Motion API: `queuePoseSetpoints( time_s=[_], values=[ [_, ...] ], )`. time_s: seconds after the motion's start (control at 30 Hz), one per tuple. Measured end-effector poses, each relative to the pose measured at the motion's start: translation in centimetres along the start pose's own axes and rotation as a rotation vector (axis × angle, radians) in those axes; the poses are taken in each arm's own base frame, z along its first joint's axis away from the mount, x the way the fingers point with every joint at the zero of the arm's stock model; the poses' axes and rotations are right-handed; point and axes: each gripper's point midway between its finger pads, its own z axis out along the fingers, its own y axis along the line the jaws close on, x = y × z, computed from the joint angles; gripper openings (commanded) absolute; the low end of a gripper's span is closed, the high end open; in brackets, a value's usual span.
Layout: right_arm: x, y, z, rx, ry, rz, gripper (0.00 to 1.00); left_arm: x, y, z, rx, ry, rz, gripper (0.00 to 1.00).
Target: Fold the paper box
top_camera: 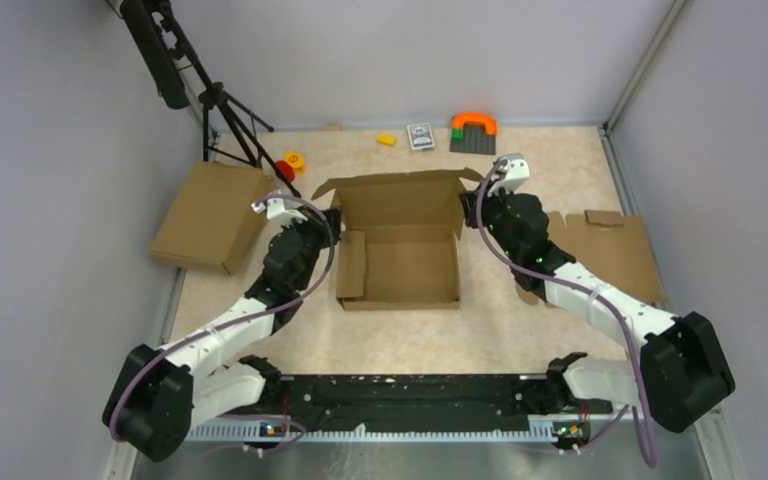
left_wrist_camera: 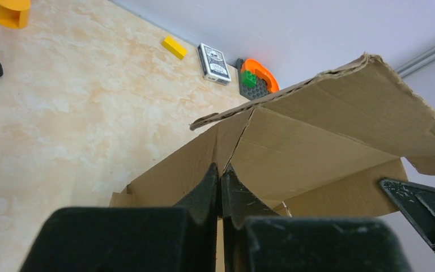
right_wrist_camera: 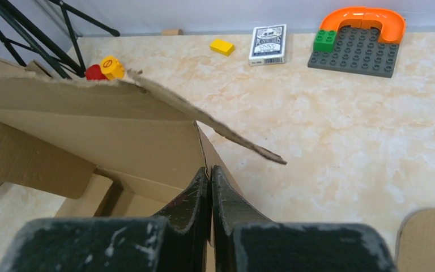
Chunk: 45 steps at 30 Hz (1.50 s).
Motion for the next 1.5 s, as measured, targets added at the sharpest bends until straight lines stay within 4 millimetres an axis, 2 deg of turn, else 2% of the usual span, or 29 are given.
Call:
queuePoseSetpoints(
  time_s=[0.37, 0.6, 0.87, 1.03, 1.1, 1.27, 1.3, 1.4, 1.5],
  values=[
    [0.5, 0.4, -1.0, 0.004, 0.011, 0.083, 0.00, 0.6, 0.2, -1.4, 0.000, 0.041, 0.064, 0.00],
    [0.0, 1.3, 0.1, 0.079, 0.056, 0.119, 0.00, 0.5, 0.4, -1.3, -0.026, 0.069, 0.120, 0.00],
    [2.2, 1.9, -0.6, 0.156, 0.060, 0.157, 0.00, 1.5, 1.2, -1.1, -0.049, 0.114, 0.167, 0.00],
    [6.0, 1.2, -2.0, 0.162, 0.134, 0.127, 0.00, 4.0, 3.0, -2.1, -0.086, 0.233, 0.238, 0.00],
    [6.9, 1.1, -2.8, 0.157, 0.156, 0.118, 0.00, 4.5, 3.2, -2.4, -0.082, 0.264, 0.264, 0.00],
    [6.8, 1.3, -4.2, 0.118, 0.147, 0.094, 0.00, 5.3, 3.5, -3.3, -0.072, 0.318, 0.308, 0.01],
    [6.8, 1.2, -4.3, 0.111, 0.148, 0.086, 0.02, 5.4, 3.5, -3.5, -0.069, 0.328, 0.315, 0.01],
    [7.1, 1.3, -4.8, 0.091, 0.157, 0.066, 0.17, 5.7, 3.6, -3.9, -0.062, 0.351, 0.329, 0.00],
    [7.8, 1.5, -5.4, 0.061, 0.185, 0.050, 0.21, 5.9, 3.7, -4.2, -0.059, 0.369, 0.339, 0.00]
  ],
)
